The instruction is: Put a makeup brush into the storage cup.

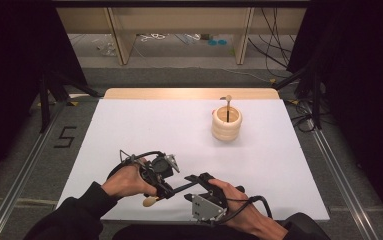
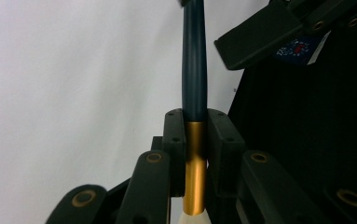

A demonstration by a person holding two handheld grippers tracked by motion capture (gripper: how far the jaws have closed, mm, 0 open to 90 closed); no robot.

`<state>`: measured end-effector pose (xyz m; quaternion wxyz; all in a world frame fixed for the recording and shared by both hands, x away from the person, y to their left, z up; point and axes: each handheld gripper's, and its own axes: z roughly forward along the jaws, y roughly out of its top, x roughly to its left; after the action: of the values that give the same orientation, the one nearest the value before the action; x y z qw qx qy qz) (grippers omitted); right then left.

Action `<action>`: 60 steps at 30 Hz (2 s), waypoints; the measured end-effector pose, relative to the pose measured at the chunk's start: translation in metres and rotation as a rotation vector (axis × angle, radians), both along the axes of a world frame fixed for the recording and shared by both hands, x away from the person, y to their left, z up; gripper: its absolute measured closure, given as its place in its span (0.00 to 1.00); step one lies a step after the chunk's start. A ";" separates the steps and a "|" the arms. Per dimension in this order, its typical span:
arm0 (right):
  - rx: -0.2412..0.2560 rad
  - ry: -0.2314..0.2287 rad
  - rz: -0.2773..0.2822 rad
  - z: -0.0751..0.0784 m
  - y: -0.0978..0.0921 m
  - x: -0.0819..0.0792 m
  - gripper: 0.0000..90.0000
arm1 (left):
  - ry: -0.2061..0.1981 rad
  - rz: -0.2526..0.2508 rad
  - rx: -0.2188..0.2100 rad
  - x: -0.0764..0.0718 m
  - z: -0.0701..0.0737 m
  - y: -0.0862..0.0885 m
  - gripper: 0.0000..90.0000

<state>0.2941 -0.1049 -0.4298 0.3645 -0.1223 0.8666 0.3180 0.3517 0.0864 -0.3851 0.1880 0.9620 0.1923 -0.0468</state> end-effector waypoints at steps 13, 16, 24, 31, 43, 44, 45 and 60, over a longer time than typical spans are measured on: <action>-0.053 -0.016 0.008 -0.003 0.003 -0.002 0.61 | 0.004 -0.018 0.009 -0.001 0.002 -0.007 0.87; -0.072 -0.041 0.035 -0.003 0.004 -0.001 0.64 | 0.007 -0.028 0.013 -0.001 0.001 -0.008 0.87; -0.134 -0.101 0.116 -0.002 0.005 0.002 0.72 | 0.004 -0.021 0.010 -0.001 0.001 -0.008 0.87; -0.151 -0.114 0.123 -0.003 0.007 0.001 0.76 | 0.011 -0.024 0.008 -0.001 0.001 -0.009 0.87; -0.159 -0.117 0.119 -0.003 0.008 -0.001 0.83 | 0.014 -0.062 0.026 0.000 0.003 -0.012 0.87; -0.174 -0.119 0.153 -0.003 0.009 0.000 0.84 | 0.013 -0.058 0.024 0.000 0.003 -0.012 0.87; -0.174 -0.115 0.137 -0.004 0.008 -0.001 0.85 | 0.014 -0.060 0.025 0.000 0.003 -0.012 0.87; -0.200 -0.139 0.162 -0.003 0.008 -0.001 0.88 | 0.014 -0.043 0.001 -0.001 0.003 -0.013 0.87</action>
<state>0.2936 -0.0966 -0.4329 0.3828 -0.2494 0.8539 0.2491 0.3510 0.0736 -0.3824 0.1852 0.9656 0.1730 -0.0574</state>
